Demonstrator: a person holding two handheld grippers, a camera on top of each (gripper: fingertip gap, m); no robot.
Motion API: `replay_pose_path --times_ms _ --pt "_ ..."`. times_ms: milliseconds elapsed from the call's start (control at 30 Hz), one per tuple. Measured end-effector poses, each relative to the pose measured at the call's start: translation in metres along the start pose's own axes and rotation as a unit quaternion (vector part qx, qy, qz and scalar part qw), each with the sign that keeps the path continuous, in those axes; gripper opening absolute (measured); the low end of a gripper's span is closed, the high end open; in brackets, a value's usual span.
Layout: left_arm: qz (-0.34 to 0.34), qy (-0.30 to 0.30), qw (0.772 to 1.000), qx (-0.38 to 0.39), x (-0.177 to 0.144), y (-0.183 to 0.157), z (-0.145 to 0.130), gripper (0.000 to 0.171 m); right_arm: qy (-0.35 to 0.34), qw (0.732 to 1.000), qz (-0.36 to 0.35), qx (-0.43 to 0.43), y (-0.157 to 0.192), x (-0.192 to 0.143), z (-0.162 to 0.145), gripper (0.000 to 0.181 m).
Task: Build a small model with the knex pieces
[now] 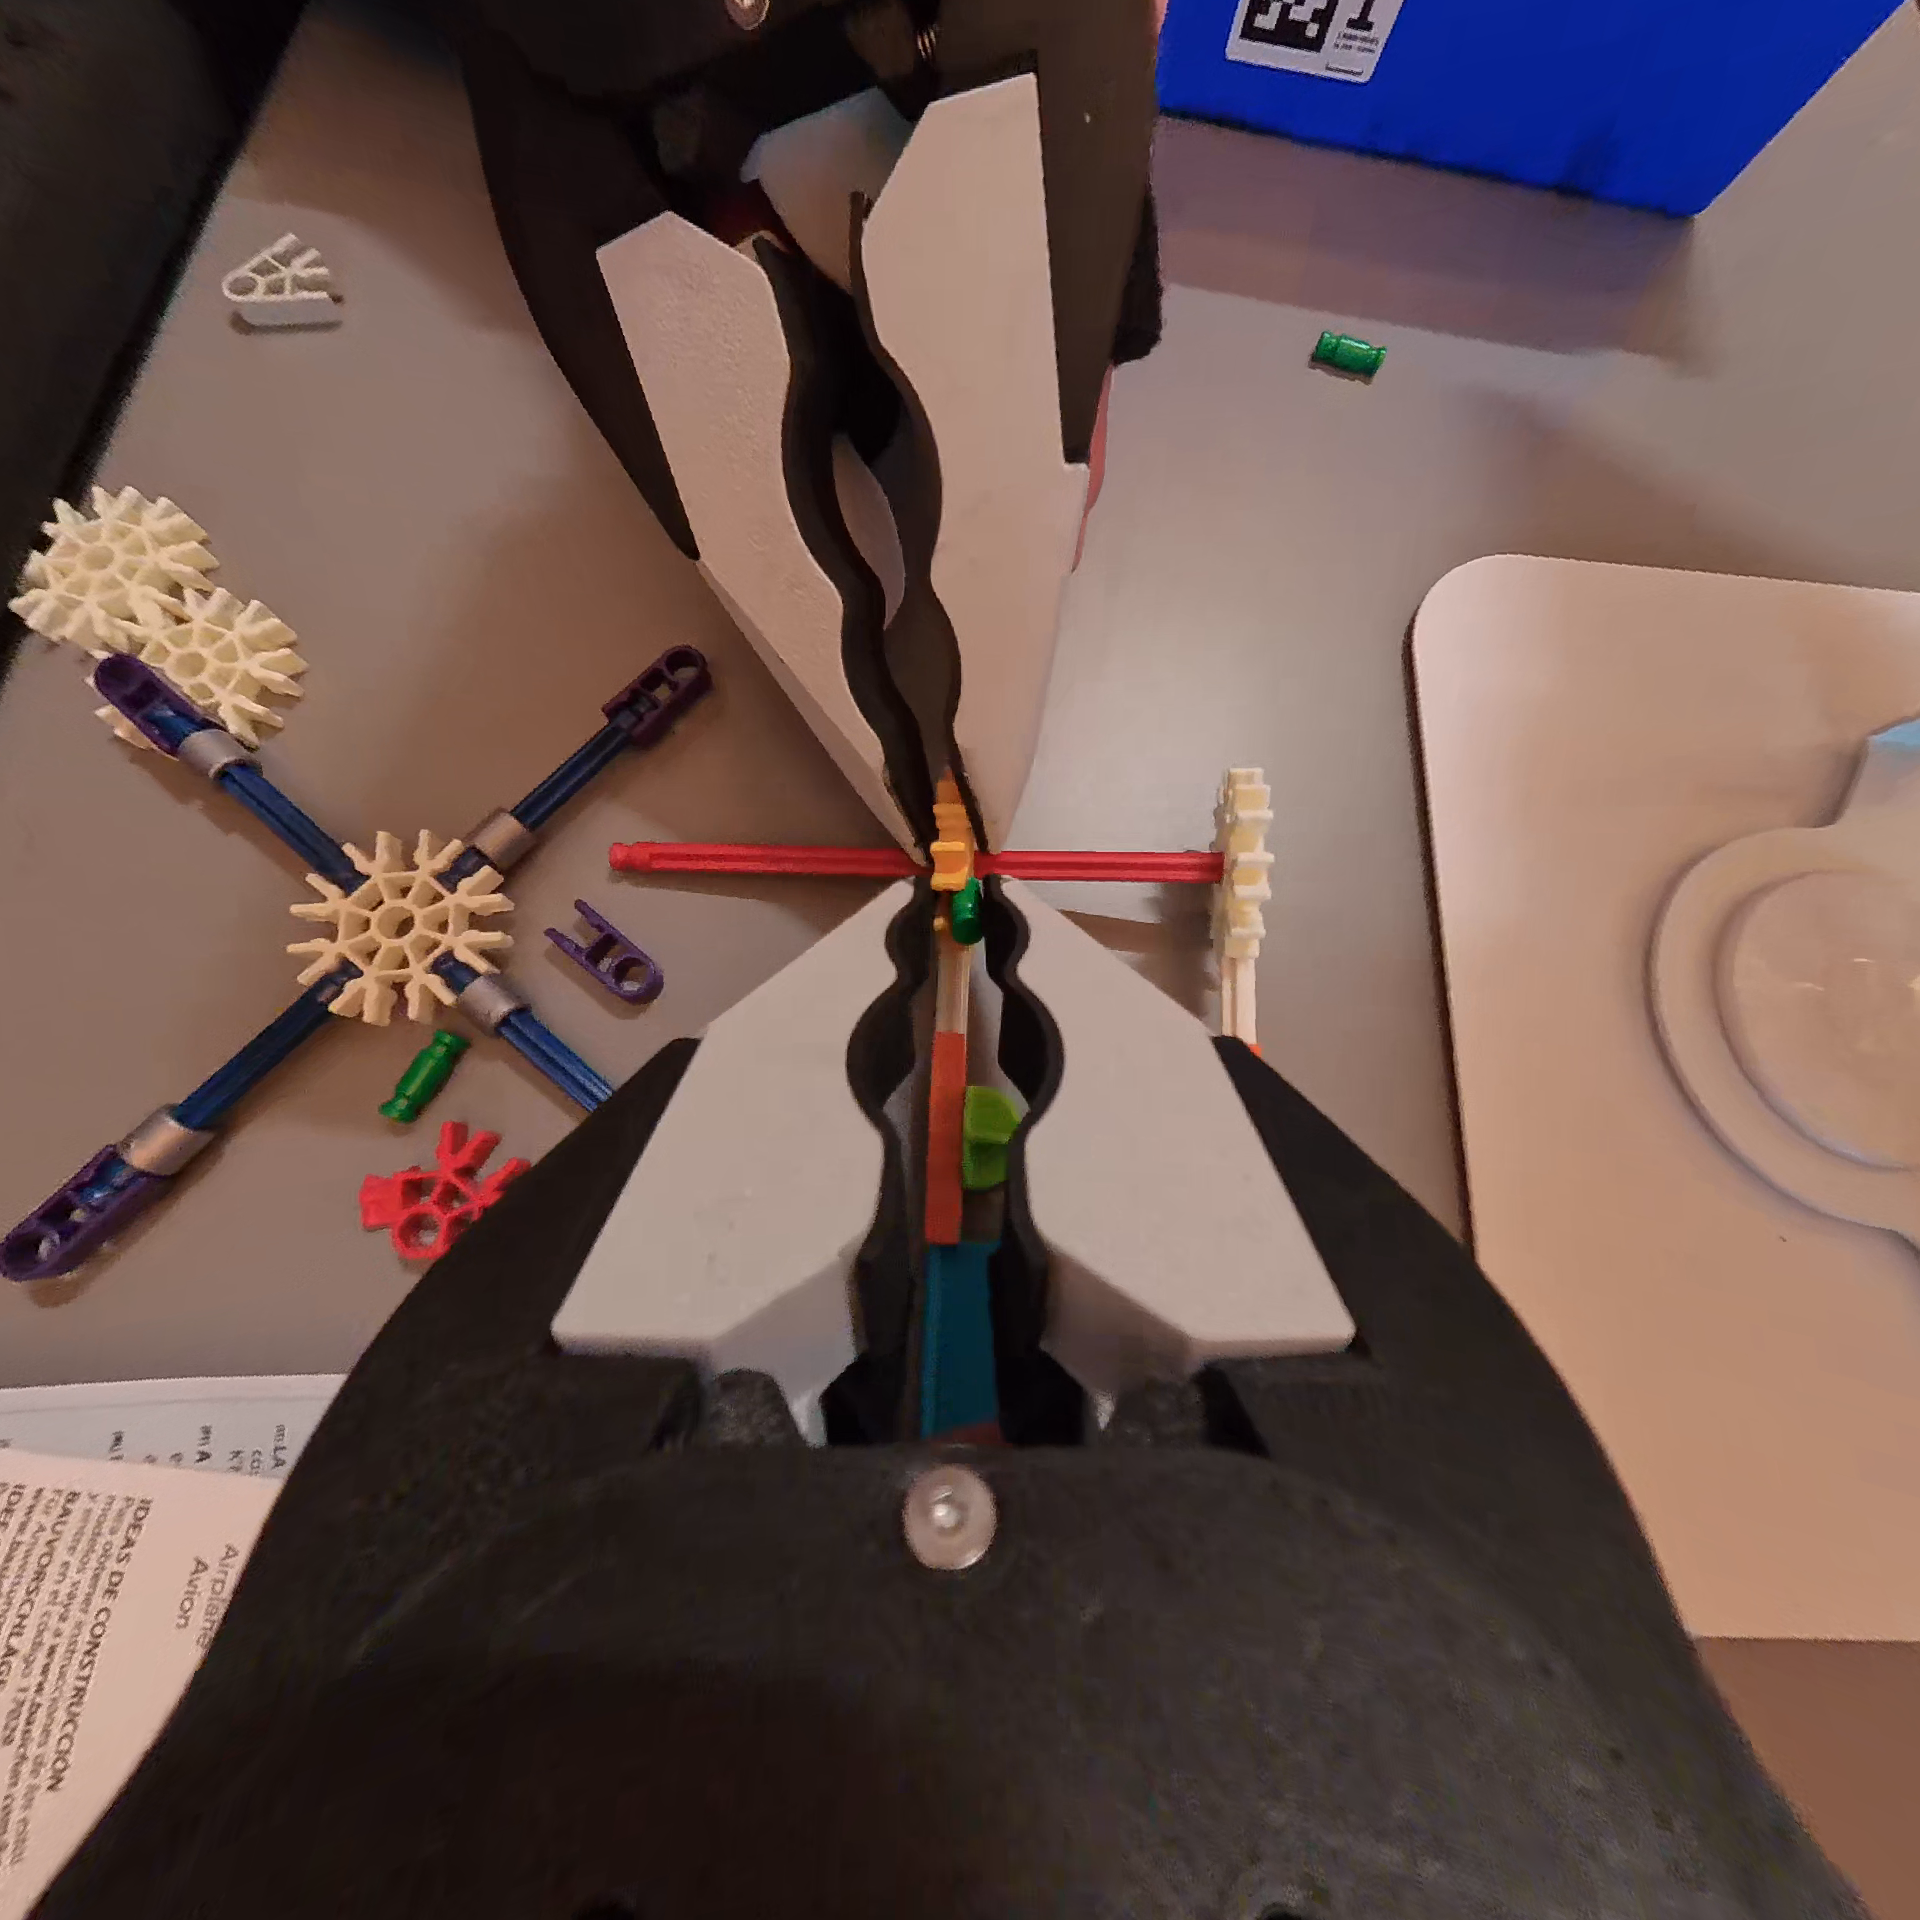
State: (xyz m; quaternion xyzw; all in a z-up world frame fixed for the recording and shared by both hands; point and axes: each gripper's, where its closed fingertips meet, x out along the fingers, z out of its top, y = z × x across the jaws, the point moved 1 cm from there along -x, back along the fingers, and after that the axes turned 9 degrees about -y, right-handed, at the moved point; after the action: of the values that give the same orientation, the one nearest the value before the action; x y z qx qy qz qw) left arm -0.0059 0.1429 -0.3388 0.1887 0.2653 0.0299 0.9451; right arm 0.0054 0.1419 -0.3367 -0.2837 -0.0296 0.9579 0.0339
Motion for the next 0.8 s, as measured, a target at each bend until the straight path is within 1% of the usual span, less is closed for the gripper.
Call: replay_pose_path --times_ms 400,533,600,667,700,733,767,800 --pt "0.001 -0.003 1.0 -0.003 0.002 -0.001 -0.001 0.005 0.026 0.998 -0.037 -0.035 0.001 0.005 -0.004 0.004" --pt "0.006 -0.006 1.0 -0.009 0.003 -0.001 -0.003 0.005 0.052 0.994 -0.066 -0.074 0.002 0.007 -0.004 0.002" --pt "0.003 -0.006 1.0 -0.016 0.003 0.0 -0.004 0.005 0.052 0.994 -0.063 -0.067 0.001 0.007 -0.004 0.002" --pt "0.003 -0.007 1.0 -0.01 0.003 -0.001 -0.003 0.005 0.057 0.996 -0.044 -0.047 0.001 0.005 -0.004 0.003" --pt "0.005 -0.014 1.0 -0.016 0.003 0.0 0.001 0.005 0.055 0.997 -0.034 -0.036 0.0 0.001 -0.003 0.003" --pt "0.015 -0.018 1.0 -0.02 0.004 0.002 0.004 0.005 0.051 0.997 -0.039 -0.031 -0.003 -0.004 0.0 0.003" --pt "0.018 -0.013 1.0 -0.013 0.005 0.003 0.003 0.004 0.044 0.997 -0.052 -0.022 -0.007 -0.009 0.004 0.01" --pt "0.022 -0.008 1.0 -0.014 0.006 0.004 0.0 0.005 0.041 0.997 -0.061 -0.015 -0.01 -0.016 0.007 0.032"
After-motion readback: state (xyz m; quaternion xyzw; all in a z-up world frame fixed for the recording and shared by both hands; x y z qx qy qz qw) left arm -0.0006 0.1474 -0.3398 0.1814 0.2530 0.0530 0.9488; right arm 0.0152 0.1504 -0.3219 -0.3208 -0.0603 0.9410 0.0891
